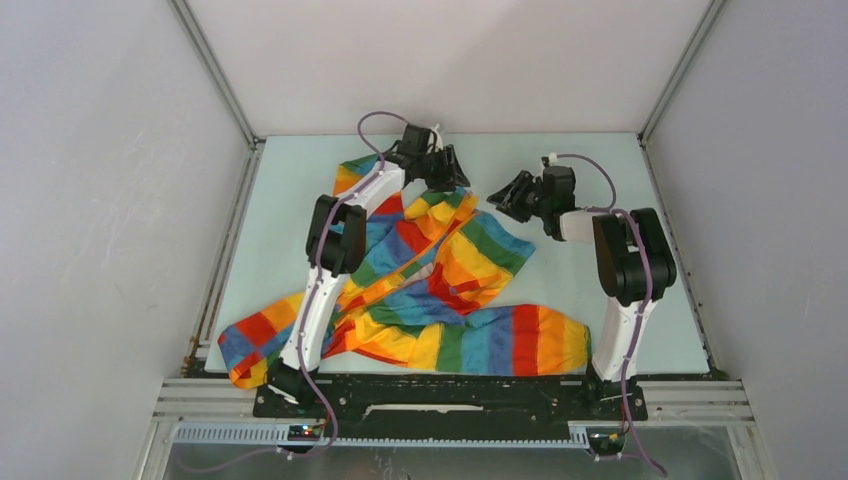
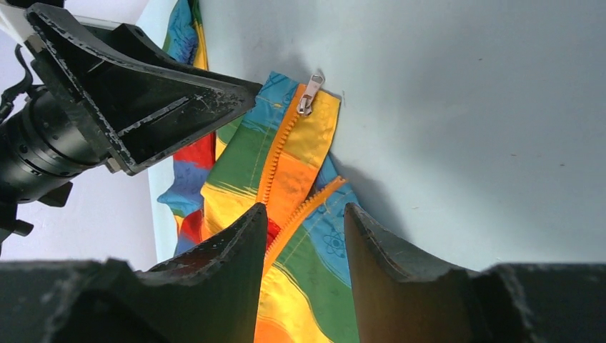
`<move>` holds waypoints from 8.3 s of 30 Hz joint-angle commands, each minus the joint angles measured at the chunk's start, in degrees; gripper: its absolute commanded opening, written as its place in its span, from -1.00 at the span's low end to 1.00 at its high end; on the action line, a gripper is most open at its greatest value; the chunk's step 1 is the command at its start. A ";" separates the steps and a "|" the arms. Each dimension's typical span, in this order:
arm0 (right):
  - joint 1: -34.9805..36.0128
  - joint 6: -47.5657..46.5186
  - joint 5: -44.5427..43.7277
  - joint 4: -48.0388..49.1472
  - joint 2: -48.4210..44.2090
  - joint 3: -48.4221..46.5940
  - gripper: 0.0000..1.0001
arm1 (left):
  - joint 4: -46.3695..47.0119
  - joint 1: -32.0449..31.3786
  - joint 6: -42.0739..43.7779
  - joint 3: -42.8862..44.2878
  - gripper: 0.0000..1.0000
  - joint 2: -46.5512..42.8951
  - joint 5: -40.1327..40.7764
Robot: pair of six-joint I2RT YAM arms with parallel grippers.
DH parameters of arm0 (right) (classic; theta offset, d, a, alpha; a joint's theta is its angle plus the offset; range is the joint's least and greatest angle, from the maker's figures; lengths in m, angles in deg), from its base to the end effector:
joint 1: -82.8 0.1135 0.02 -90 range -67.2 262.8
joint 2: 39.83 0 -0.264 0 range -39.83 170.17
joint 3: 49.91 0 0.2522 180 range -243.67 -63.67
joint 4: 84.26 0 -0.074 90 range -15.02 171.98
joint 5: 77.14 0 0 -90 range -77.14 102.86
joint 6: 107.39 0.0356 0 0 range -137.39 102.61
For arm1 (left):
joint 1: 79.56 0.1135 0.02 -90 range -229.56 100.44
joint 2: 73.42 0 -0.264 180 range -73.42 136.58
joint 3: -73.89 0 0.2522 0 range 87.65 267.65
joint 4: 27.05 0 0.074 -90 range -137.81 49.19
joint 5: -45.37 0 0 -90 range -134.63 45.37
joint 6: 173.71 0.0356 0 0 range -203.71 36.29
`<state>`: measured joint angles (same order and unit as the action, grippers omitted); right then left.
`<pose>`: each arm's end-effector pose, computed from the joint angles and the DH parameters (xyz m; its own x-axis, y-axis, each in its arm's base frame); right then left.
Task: Zip up the jacket
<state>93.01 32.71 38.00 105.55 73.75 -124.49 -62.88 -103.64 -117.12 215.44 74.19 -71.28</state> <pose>0.4051 0.0883 0.1449 -0.7110 0.5776 -0.4010 0.0312 0.5956 0.8026 0.5162 -0.2482 0.1576 -0.8775 -0.1469 -0.4565 0.2232 0.7174 -0.6599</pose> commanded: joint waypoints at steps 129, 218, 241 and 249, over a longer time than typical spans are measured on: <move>-8.81 22.48 32.16 46.04 19.84 -6.89 -1.00 | 42.75 -0.69 -22.44 -12.96 0.32 -1.99 -29.20; -6.15 25.75 27.20 47.11 18.26 -8.45 -0.46 | 32.77 -1.06 -22.84 -11.32 -1.00 0.08 -26.64; -10.87 1.77 29.58 18.30 6.60 -1.76 -0.24 | 35.62 -0.71 -25.71 -10.52 -1.00 0.75 -28.05; -10.39 5.56 31.68 22.79 9.94 -0.38 -0.08 | 35.33 -0.62 -25.74 -10.08 -1.00 1.36 -28.23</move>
<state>82.11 37.70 67.53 124.89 82.69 -124.99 -29.33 -104.34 -142.24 202.85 74.87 -97.86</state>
